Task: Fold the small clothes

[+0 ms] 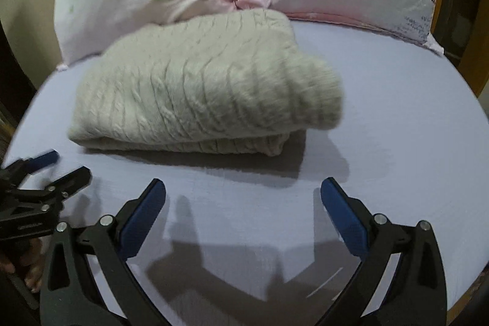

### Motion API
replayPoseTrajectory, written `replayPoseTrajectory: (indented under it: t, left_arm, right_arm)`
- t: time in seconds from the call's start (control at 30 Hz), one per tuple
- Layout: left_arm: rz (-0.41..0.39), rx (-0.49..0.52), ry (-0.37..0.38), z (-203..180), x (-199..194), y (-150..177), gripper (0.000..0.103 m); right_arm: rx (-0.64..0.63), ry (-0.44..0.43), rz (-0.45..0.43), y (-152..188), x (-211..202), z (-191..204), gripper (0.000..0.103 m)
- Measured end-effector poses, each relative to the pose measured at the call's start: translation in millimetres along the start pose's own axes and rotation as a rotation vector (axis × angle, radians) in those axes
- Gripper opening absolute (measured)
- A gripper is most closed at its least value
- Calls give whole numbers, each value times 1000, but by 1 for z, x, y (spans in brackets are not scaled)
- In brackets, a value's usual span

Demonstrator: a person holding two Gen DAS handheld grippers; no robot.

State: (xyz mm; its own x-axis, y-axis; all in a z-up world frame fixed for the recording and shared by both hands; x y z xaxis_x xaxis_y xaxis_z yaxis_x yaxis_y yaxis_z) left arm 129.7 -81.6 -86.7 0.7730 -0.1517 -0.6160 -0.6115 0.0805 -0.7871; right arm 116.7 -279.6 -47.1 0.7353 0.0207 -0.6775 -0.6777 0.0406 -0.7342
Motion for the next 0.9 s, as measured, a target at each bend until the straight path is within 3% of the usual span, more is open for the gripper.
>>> replayPoseTrajectory:
  t: [0.07, 0.9]
  left_arm:
    - [-4, 19, -18, 0, 0, 2, 102]
    - [1, 48, -36, -1, 2, 2, 102]
  right_arm:
    - [-31, 42, 19, 8, 4, -2, 101]
    - [-31, 43, 14, 12, 3, -3, 101]
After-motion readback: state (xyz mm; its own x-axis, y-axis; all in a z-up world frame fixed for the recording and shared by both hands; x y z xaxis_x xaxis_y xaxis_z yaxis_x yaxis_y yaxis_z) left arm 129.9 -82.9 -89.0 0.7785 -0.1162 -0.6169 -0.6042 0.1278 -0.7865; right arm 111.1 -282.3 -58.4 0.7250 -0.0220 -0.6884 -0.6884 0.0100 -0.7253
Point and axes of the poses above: each gripper's, at about its wrist camera, not at the fingertips, and x roughly the way its jaws point, z to its left, y to its underside, the point moved 10 cm from there along x, roughly the way its jaws point, and after that the axes turned 15 degrees about -z, right-handed, at the moved point
